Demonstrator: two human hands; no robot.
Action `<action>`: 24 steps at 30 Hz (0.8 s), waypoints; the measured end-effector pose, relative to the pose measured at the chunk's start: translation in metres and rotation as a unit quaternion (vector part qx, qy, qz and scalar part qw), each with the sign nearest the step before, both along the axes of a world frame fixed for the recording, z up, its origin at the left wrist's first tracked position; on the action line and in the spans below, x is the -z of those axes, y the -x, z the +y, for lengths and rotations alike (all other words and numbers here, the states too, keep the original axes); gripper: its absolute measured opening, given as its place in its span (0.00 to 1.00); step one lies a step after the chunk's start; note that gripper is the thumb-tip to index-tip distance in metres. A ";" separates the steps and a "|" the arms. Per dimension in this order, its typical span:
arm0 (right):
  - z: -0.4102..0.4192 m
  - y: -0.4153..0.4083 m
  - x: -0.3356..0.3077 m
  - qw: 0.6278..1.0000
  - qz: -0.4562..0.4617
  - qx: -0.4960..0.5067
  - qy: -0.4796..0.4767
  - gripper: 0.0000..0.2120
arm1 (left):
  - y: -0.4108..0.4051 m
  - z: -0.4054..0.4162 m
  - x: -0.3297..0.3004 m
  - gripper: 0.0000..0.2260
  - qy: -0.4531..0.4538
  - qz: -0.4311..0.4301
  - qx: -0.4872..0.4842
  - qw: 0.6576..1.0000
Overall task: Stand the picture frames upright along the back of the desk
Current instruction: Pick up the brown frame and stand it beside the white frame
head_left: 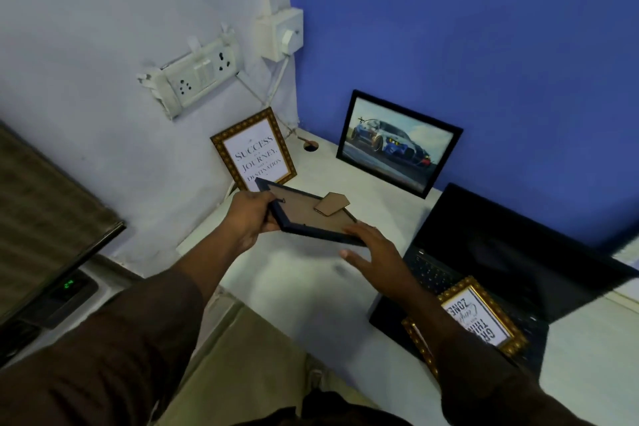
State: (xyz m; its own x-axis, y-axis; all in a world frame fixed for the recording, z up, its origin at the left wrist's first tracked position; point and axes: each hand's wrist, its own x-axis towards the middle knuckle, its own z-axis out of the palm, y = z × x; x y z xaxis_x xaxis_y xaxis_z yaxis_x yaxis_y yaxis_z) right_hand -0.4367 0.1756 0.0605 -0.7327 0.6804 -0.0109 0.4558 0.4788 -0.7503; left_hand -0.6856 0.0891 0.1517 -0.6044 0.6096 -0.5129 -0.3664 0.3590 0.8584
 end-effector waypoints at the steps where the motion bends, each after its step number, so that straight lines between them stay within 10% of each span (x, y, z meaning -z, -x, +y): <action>1: -0.006 0.001 -0.003 0.999 -0.005 0.001 -0.038 0.24 | -0.003 0.000 -0.007 0.05 -0.005 -0.001 -0.001 1.000; 7: -0.054 -0.014 -0.046 0.966 0.110 0.121 -0.198 0.12 | -0.054 -0.036 -0.051 0.08 -0.058 -0.047 0.009 0.997; 15: -0.115 -0.099 -0.067 0.937 0.229 0.253 0.070 0.08 | -0.112 -0.096 -0.032 0.18 -0.024 0.003 0.102 0.995; 24: -0.143 -0.220 -0.098 0.865 0.310 0.365 0.147 0.11 | -0.215 -0.089 -0.013 0.22 0.030 0.024 0.212 0.977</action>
State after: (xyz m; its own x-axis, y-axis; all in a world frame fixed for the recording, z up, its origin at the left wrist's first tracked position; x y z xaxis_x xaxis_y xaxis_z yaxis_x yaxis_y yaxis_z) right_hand -0.2171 0.0324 0.1589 -0.0349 0.9992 -0.0208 0.0224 -0.0200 -0.9995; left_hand -0.4709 0.0003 0.1652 -0.3281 0.7798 -0.5332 -0.1341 0.5202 0.8434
